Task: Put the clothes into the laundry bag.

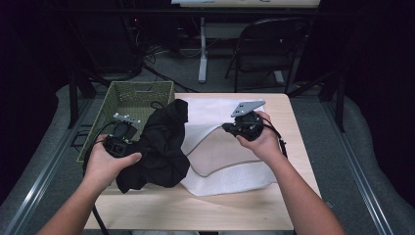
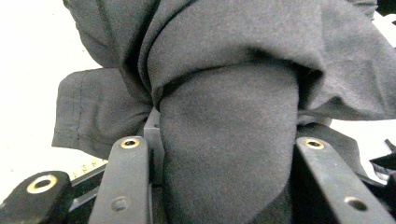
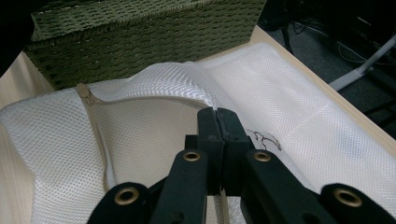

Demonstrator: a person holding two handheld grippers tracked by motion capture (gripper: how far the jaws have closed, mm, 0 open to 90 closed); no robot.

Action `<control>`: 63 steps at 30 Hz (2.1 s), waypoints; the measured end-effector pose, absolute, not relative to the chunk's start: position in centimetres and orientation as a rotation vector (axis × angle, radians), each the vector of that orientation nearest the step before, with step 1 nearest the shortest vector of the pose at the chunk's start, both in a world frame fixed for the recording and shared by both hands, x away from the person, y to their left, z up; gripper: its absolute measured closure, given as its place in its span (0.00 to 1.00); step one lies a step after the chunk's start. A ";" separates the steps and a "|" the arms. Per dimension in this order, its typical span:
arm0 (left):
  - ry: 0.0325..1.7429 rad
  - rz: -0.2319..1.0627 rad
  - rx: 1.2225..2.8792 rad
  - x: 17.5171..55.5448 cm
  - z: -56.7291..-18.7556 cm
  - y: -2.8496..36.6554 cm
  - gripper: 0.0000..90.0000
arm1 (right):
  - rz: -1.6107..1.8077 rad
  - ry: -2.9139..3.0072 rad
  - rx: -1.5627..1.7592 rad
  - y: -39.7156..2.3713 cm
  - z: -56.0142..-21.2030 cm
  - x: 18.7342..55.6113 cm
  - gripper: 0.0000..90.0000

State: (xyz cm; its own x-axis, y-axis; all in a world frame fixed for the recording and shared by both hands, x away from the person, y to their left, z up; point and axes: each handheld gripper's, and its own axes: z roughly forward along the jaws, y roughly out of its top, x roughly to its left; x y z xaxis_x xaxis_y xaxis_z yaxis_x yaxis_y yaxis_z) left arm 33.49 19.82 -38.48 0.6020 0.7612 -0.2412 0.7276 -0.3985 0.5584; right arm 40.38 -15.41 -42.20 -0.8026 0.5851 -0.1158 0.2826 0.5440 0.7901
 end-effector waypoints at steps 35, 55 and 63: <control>0.923 -0.005 2.308 29.2 -41.9 14.6 0.63 | 1.179 2.439 0.733 -15.4 -42.5 40.6 0.99; 0.860 -0.034 2.361 28.3 -44.1 12.7 0.63 | 1.185 2.445 0.718 -14.9 -42.4 40.5 0.99; 0.833 -0.051 2.374 28.4 -44.7 11.4 0.63 | 1.193 2.444 0.716 -14.9 -42.4 40.5 0.99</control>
